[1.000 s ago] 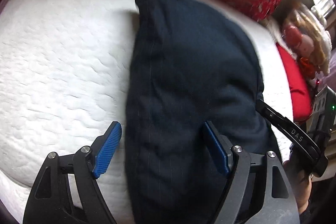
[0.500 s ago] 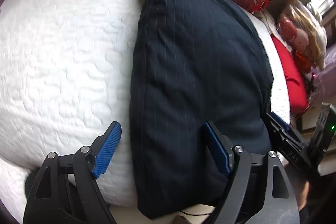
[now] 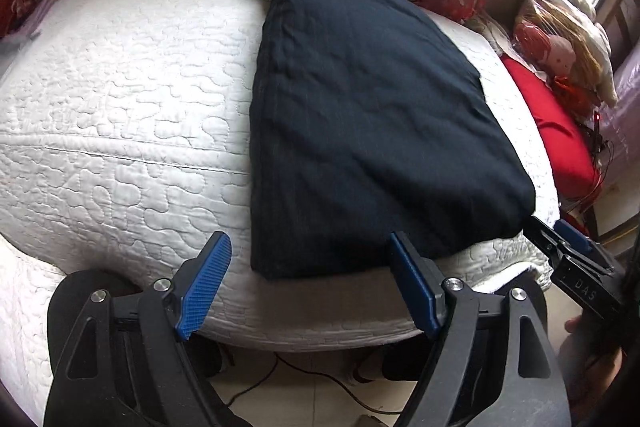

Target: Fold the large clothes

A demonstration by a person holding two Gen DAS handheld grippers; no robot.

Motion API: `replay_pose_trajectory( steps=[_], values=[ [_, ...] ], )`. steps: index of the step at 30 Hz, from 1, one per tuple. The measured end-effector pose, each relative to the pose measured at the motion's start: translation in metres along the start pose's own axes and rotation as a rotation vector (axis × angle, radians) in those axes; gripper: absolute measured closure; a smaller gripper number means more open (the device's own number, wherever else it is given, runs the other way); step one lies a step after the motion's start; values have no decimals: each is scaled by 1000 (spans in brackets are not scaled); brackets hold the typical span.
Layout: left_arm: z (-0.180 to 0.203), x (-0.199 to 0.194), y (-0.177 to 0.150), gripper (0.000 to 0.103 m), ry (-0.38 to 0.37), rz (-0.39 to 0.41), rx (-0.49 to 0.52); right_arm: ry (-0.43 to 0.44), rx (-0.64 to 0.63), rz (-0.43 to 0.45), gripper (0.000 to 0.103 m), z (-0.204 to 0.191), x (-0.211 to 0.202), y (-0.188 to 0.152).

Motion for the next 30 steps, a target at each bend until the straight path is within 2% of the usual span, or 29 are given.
replay_pose_trajectory(
  steps=[4,11,17,30],
  values=[
    [5,-10,-9,23,36,44,27,-79,-6,-33,19,5,-6,-11],
    [9,-19,-13,23,160,117,73,-29,-4,4,17,5,-20,-22],
    [17,-27,-18,23,224,154,120,-62,-43,74,17,-2,-38,-23],
    [24,-29,-27,23,222,135,121,-97,-114,125,15,-15,-51,-18]
  ],
)
Point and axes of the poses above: each gripper's, at about its wrist camera, not at the fingertips, and x roughly the way its jaws point, z to its right, y to its top, the point moved 6 cm from there along x, roughly the way its jaws point, and after that the axes turned 11 degrees about -z, right-handed, at the moved point
